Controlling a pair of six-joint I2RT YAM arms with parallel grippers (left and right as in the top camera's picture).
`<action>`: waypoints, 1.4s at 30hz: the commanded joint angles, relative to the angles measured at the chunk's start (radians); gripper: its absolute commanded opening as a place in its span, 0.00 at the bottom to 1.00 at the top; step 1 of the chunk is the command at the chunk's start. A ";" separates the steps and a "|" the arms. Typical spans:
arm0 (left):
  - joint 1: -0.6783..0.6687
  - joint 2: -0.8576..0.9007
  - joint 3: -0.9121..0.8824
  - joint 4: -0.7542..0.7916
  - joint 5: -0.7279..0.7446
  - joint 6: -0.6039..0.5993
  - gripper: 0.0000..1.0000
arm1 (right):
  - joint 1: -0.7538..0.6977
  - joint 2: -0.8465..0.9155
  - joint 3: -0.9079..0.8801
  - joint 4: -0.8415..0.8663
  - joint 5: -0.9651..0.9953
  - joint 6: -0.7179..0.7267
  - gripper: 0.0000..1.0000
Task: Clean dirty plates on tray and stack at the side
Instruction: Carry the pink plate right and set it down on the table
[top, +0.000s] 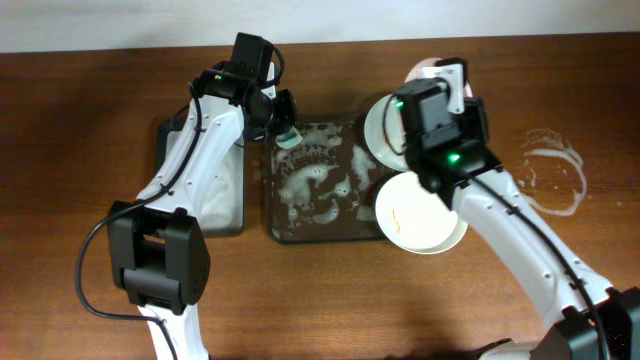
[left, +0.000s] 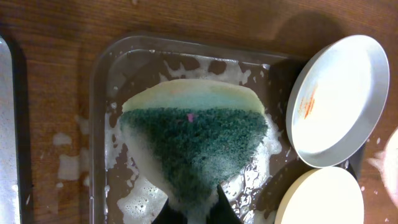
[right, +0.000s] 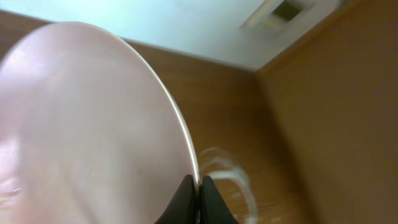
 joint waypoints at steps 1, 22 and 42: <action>0.001 -0.006 0.006 0.002 -0.011 -0.012 0.00 | -0.120 -0.002 0.009 -0.026 -0.370 0.121 0.04; -0.016 -0.006 0.006 0.009 -0.061 -0.011 0.01 | -0.962 0.074 0.006 -0.090 -1.067 0.329 0.04; -0.016 -0.006 0.006 0.009 -0.061 -0.012 0.01 | -1.079 0.383 0.006 0.018 -0.995 0.430 0.06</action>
